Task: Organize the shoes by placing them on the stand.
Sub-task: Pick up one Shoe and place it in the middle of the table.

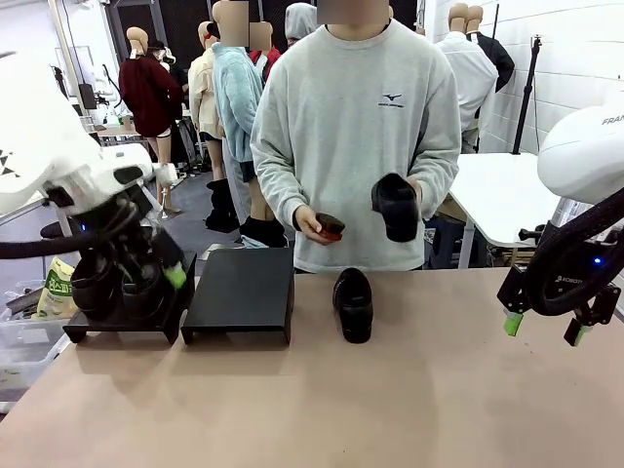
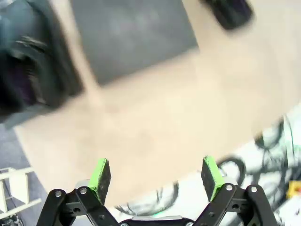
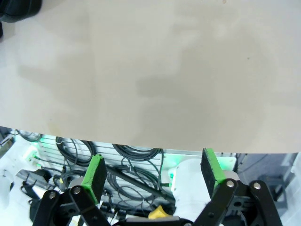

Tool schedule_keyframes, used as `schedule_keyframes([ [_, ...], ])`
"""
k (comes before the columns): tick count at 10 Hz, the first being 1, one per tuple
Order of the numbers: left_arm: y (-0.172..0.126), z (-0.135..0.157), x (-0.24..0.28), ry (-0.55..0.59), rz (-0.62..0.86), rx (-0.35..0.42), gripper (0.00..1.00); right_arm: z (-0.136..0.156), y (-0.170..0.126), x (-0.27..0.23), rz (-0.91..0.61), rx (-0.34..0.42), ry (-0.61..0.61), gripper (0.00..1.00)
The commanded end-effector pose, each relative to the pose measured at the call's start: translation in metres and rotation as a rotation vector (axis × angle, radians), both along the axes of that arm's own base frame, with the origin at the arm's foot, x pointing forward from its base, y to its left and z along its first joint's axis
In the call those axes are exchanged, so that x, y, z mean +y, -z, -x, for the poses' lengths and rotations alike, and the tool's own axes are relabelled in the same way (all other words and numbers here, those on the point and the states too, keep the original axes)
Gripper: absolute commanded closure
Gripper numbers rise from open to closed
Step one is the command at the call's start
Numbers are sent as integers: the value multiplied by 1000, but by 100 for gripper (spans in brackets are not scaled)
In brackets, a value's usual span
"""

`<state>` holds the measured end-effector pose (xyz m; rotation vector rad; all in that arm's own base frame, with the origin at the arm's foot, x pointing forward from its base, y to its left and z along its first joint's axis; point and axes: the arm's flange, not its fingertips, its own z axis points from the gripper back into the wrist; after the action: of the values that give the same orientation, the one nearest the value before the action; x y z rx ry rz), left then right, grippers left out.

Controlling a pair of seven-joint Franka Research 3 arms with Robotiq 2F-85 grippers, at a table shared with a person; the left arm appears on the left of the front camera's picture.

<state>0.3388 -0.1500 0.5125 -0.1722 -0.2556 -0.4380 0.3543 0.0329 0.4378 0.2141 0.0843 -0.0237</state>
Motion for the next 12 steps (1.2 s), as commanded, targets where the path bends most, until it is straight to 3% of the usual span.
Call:
schedule_keyframes([
  [1,13,-9,11,-7,-54,33,0,-1,-1,-1,8,4,-8,0],
  [2,5,-38,38,-204,-95,-128,0,-1,-1,-1,8,4,-8,0],
  [3,13,4,-2,16,-18,56,0,-1,-1,-1,8,4,-8,0],
  [4,13,4,-2,16,-18,56,0,-1,-1,-1,8,4,-8,0],
  [5,14,-12,18,-53,-40,13,0,-1,-1,-1,8,4,-8,0],
  [7,36,-4,-14,29,72,28,0,-1,-1,-1,8,4,-8,0],
  [10,42,14,-24,50,92,66,0,-1,-1,-1,8,4,-8,0],
  [12,40,13,-24,50,89,44,0,-1,-1,-1,8,4,-8,0],
])
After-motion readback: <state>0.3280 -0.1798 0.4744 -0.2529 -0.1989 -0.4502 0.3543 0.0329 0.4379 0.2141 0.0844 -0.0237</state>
